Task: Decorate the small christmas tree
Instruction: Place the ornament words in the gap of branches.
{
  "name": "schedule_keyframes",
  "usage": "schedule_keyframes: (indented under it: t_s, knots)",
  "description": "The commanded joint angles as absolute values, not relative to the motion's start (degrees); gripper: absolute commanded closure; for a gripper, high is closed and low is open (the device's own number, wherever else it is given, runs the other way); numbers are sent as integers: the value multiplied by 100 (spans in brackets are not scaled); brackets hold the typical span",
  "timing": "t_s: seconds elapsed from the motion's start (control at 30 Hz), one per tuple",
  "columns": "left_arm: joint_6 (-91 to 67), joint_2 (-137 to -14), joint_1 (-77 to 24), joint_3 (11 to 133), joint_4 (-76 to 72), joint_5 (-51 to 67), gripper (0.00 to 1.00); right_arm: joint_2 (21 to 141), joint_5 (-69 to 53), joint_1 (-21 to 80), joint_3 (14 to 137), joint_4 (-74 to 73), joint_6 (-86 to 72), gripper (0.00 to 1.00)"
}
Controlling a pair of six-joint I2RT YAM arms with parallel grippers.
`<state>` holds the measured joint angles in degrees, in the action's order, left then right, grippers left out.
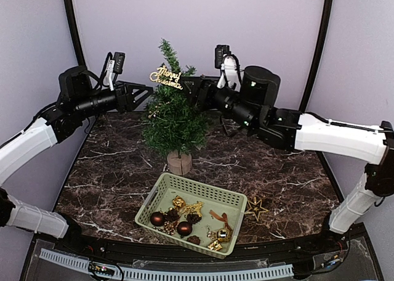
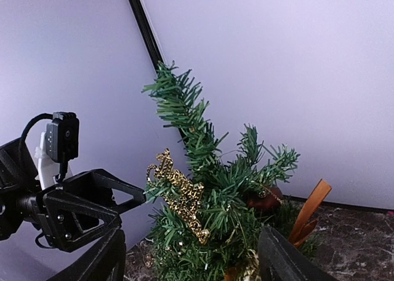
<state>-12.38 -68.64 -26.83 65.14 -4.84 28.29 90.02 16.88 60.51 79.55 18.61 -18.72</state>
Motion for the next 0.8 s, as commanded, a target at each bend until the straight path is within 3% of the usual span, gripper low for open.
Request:
schedule_keyframes:
  t_s: [0.0, 0.1, 0.33, 0.43, 0.6, 0.77]
  knots:
    - [-1311, -6334, -2629, 6424, -107, 2535, 38, 8266, 1607, 6102, 7725, 1514, -1769, 23]
    - [-1594, -6087, -2613, 6259, 476, 2407, 30, 7640, 1967, 6112, 7305, 679, -1874, 18]
    - [-2322, -5316, -2572, 4918, 1005, 2150, 24, 6425, 3060, 5947, 6328, -2004, -3176, 14]
    - [-2501, -5202, -2567, 4535, 1033, 2201, 24, 6218, 2587, 5501, 5644, -2619, -3880, 16]
    - [-2699, -5132, -2566, 4033, 883, 2285, 24, 6194, 1545, 4676, 4136, -2406, -4283, 25]
    - [-2775, -4936, -2566, 3765, 861, 2248, 24, 6371, 718, 4553, 3314, -2274, -4571, 33]
